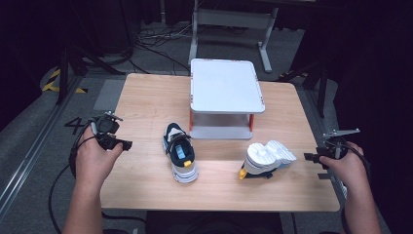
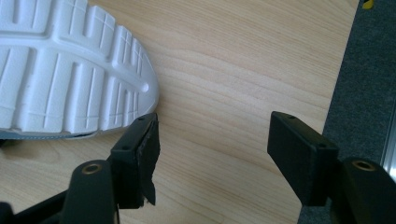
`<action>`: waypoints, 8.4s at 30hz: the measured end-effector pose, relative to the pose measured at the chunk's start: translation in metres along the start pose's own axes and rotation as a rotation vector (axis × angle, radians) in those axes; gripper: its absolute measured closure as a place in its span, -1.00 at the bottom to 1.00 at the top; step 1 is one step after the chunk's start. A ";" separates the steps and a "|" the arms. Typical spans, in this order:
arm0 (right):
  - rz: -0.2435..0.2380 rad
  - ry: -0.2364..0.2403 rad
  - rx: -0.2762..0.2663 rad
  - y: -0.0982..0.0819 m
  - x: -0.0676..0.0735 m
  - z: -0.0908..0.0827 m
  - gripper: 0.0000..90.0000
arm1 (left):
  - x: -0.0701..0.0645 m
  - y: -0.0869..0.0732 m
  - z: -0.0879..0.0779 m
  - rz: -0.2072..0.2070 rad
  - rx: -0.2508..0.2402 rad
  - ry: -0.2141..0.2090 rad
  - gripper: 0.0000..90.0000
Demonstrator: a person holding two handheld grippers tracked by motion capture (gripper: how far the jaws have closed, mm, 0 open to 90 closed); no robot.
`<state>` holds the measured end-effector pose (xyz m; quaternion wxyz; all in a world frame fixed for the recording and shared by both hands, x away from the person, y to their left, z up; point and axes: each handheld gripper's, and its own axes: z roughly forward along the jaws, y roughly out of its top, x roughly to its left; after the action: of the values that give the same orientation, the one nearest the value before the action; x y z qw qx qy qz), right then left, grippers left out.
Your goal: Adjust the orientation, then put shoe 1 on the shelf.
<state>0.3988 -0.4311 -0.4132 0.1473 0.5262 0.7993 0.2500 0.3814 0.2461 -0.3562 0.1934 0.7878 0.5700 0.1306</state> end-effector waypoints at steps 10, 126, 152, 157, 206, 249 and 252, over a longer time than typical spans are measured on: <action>0.103 0.030 0.002 -0.001 0.003 0.003 -0.03 | -0.036 0.012 -0.019 0.074 -0.012 0.000 -0.14; 0.134 0.017 -0.058 -0.049 0.015 -0.036 -0.15 | -0.216 0.117 0.078 0.426 -0.228 -0.092 -0.02; 0.076 0.063 -0.072 -0.019 0.025 -0.023 -0.17 | -0.225 0.057 0.059 0.315 0.114 -0.187 0.04; 0.068 0.074 -0.084 -0.013 0.027 -0.021 -0.19 | -0.224 0.055 0.079 0.274 0.102 -0.168 0.03; 0.105 0.053 -0.075 -0.036 0.022 -0.028 -0.23 | -0.223 0.088 0.095 0.255 -0.209 -0.046 0.27; 0.062 0.041 -0.134 -0.034 0.023 -0.034 -0.28 | -0.220 0.089 0.072 0.461 -0.343 -0.094 0.08; 0.046 0.052 -0.147 -0.026 0.027 -0.032 -0.28 | -0.199 0.083 0.048 0.404 -0.336 -0.105 0.02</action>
<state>0.3521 -0.4223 -0.3997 0.1586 0.5256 0.7700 0.3250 0.4095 0.0265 -0.3582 0.3210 0.8481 0.3606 0.2184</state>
